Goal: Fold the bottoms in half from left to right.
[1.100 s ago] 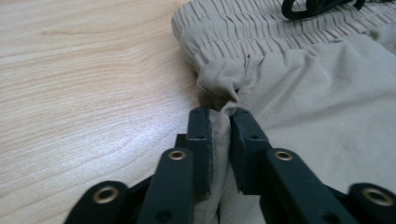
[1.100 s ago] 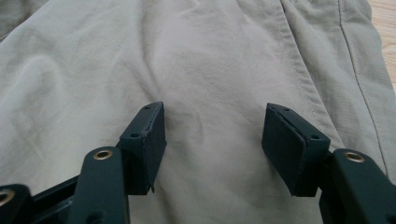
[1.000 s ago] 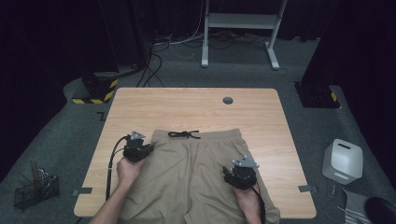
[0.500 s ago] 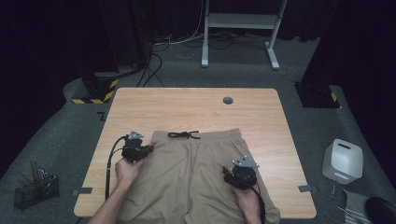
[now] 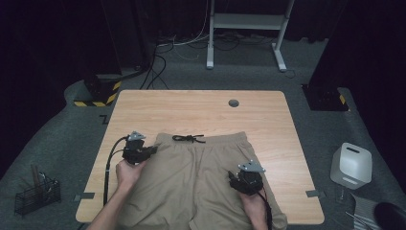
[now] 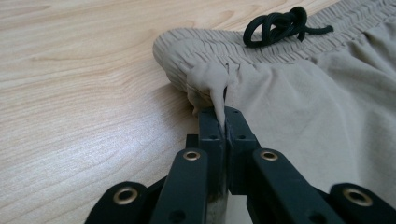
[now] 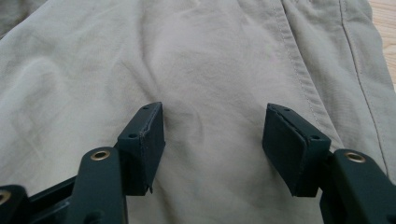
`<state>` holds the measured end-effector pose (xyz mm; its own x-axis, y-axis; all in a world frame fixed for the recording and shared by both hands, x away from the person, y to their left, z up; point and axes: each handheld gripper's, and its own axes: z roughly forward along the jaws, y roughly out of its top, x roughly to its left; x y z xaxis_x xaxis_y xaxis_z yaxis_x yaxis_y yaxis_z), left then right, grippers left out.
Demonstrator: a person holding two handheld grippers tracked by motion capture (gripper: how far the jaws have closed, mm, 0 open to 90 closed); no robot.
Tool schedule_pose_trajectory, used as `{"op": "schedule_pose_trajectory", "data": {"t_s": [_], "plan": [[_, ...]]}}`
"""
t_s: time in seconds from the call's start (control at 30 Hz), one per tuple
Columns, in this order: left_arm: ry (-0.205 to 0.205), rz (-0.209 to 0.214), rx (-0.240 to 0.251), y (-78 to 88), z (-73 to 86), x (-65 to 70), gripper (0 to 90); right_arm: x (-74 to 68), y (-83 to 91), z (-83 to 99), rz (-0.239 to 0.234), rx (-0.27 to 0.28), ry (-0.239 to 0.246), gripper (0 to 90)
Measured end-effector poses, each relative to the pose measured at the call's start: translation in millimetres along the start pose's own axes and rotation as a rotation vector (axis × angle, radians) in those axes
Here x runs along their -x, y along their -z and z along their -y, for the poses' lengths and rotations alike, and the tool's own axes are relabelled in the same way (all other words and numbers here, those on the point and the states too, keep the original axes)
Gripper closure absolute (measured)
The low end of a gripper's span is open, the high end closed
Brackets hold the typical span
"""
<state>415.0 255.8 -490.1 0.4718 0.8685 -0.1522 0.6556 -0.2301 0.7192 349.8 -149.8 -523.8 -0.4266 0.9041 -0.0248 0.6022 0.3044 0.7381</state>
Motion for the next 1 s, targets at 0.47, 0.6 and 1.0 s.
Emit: {"op": "schedule_pose_trajectory", "data": {"t_s": [0.47,0.6,1.0], "plan": [[0.015,0.027,0.027,7.4,-9.4,-2.5,87.5,-12.7,-0.6,-14.2,-0.110,-0.008,0.044,43.1],[0.026,0.037,0.037,8.2,-10.2,-3.2,87.6,-28.4,-5.3,-21.0,-0.169,0.003,0.064,43.1],[0.056,0.031,0.021,7.5,-20.1,-22.0,87.8,-65.4,-29.9,-32.1,-0.219,-0.024,0.157,43.1]]}}
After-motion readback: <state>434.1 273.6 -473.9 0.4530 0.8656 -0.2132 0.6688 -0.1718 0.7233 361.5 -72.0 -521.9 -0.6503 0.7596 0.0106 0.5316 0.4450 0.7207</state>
